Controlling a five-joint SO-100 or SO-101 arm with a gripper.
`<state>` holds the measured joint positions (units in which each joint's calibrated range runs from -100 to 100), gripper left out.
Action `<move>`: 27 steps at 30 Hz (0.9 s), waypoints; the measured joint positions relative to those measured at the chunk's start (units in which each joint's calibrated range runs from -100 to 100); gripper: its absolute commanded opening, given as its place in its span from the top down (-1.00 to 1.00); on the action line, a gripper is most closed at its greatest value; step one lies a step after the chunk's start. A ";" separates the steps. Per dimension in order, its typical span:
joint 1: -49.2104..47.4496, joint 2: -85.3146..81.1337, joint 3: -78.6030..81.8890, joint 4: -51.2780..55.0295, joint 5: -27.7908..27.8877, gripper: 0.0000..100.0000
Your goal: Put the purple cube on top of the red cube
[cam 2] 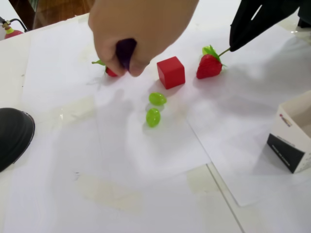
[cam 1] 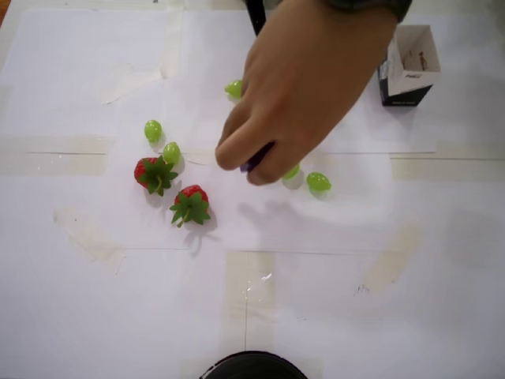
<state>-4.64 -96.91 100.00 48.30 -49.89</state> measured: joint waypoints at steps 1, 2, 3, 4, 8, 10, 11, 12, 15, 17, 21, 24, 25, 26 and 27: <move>0.22 0.00 0.00 0.32 0.00 1.00; 0.37 0.00 0.00 0.55 0.00 1.00; 0.37 0.00 0.00 0.79 0.00 1.00; 0.37 0.00 0.00 1.03 0.00 1.00; 0.07 0.00 0.00 1.19 0.00 1.00; 0.07 0.00 0.00 1.19 0.00 1.00; 0.07 0.00 0.00 1.19 0.00 1.00; 0.30 0.00 0.00 1.19 0.05 1.00; 1.12 0.00 0.00 1.19 0.00 1.00; 0.97 0.00 0.00 1.19 0.00 1.00; 0.67 0.00 0.00 1.19 0.00 1.00; 0.67 0.00 0.00 1.19 0.00 1.00; 0.67 0.00 0.00 1.19 0.00 1.00; 0.67 0.00 0.00 1.19 0.00 1.00; 0.67 0.00 0.00 1.19 0.00 1.00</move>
<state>-3.97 -96.91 100.00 49.49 -49.89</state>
